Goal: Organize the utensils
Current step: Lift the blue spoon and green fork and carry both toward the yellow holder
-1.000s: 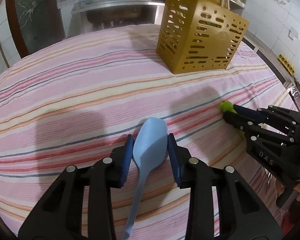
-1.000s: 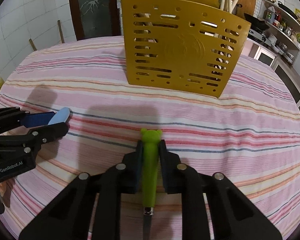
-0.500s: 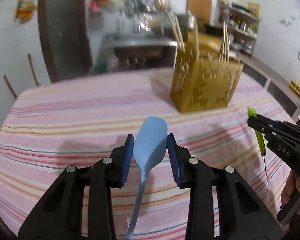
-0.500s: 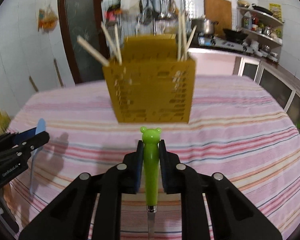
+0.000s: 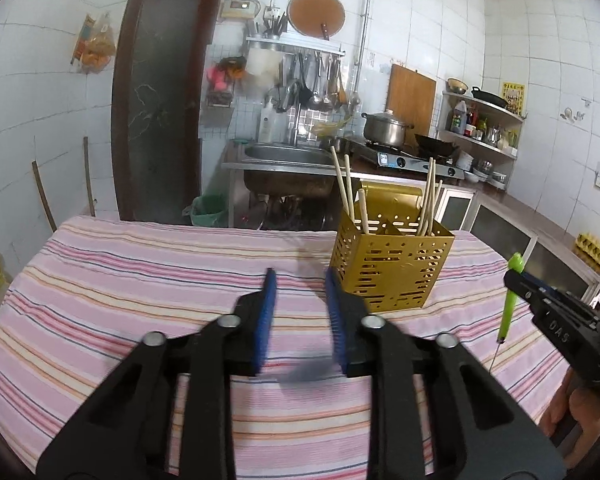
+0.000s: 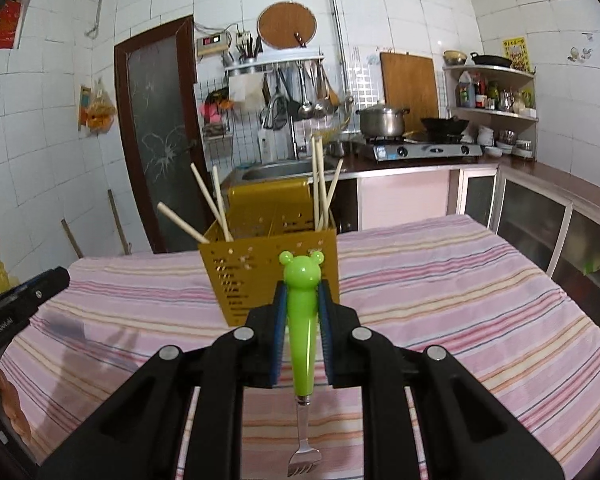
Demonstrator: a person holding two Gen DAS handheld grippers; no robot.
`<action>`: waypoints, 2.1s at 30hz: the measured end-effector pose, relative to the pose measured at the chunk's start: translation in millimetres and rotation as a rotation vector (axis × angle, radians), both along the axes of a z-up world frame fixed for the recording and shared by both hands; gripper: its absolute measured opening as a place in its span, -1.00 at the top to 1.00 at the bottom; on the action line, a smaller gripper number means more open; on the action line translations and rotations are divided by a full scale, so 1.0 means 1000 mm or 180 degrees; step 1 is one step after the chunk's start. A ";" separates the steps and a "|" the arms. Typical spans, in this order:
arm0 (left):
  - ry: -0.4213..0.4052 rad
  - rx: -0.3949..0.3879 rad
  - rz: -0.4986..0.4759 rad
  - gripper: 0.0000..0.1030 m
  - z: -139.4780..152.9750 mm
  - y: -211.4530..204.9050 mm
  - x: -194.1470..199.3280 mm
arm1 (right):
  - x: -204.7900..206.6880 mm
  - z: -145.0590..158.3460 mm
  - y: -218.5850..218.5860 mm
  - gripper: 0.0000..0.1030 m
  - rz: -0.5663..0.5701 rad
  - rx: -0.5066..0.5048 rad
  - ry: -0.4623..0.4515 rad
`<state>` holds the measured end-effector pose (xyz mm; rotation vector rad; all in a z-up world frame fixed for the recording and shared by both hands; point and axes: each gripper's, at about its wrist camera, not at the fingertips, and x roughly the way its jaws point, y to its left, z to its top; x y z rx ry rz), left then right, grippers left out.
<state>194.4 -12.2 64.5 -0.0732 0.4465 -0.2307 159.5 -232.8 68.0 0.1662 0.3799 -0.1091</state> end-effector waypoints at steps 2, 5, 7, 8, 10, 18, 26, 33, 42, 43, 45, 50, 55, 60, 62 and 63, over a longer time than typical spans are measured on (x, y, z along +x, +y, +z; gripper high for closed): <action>0.0004 0.0051 -0.0005 0.75 -0.003 -0.006 0.003 | -0.001 0.001 -0.001 0.69 -0.0015 0.0008 -0.0034; 0.0016 0.0083 0.0044 0.75 -0.006 -0.006 0.009 | -0.003 0.001 -0.003 0.69 -0.0006 0.0021 -0.0040; 0.0112 0.0145 -0.0010 0.75 -0.009 -0.005 0.014 | -0.002 0.000 -0.004 0.69 0.0004 0.0003 -0.0011; 0.0207 0.0188 -0.0060 0.73 -0.013 -0.006 0.018 | -0.002 -0.001 -0.005 0.69 0.0005 0.0002 0.0005; 0.0331 0.0263 -0.0080 0.39 -0.021 -0.006 0.020 | 0.000 -0.004 -0.009 0.69 0.0010 0.0032 0.0059; 0.1133 0.0426 0.0266 -0.37 -0.079 -0.006 0.040 | 0.017 -0.016 -0.016 0.69 0.0042 0.0083 0.0170; 0.1727 0.0446 0.0526 0.15 -0.126 -0.010 0.063 | 0.024 -0.021 -0.019 0.69 0.0072 0.0111 0.0183; 0.1807 0.0305 0.0485 0.78 -0.123 -0.013 0.076 | 0.023 -0.023 -0.019 0.69 0.0072 0.0134 0.0183; 0.1401 0.0271 0.0333 0.85 -0.092 -0.022 0.060 | 0.022 -0.023 -0.017 0.69 0.0069 0.0107 0.0127; 0.1307 0.0281 0.0315 0.86 -0.084 -0.025 0.056 | 0.021 -0.022 -0.017 0.69 0.0067 0.0106 0.0119; 0.1060 0.0322 0.0267 0.86 -0.068 -0.030 0.045 | 0.021 -0.021 -0.015 0.69 0.0060 0.0097 0.0100; 0.0473 0.0331 0.0159 0.88 -0.032 -0.034 0.018 | 0.015 -0.017 -0.009 0.69 0.0055 0.0037 0.0042; 0.0089 0.0330 0.0129 0.88 -0.007 -0.034 -0.006 | 0.009 -0.012 -0.005 0.69 0.0052 0.0000 -0.0025; -0.0024 0.0326 0.0119 0.88 0.003 -0.036 -0.010 | 0.006 -0.005 -0.002 0.69 0.0059 -0.0035 -0.0068; -0.0054 0.0305 0.0127 0.89 0.006 -0.035 -0.011 | 0.005 -0.004 -0.001 0.69 0.0065 -0.0049 -0.0074; -0.0064 0.0308 0.0124 0.89 0.005 -0.034 -0.012 | 0.004 -0.003 0.000 0.69 0.0064 -0.0055 -0.0078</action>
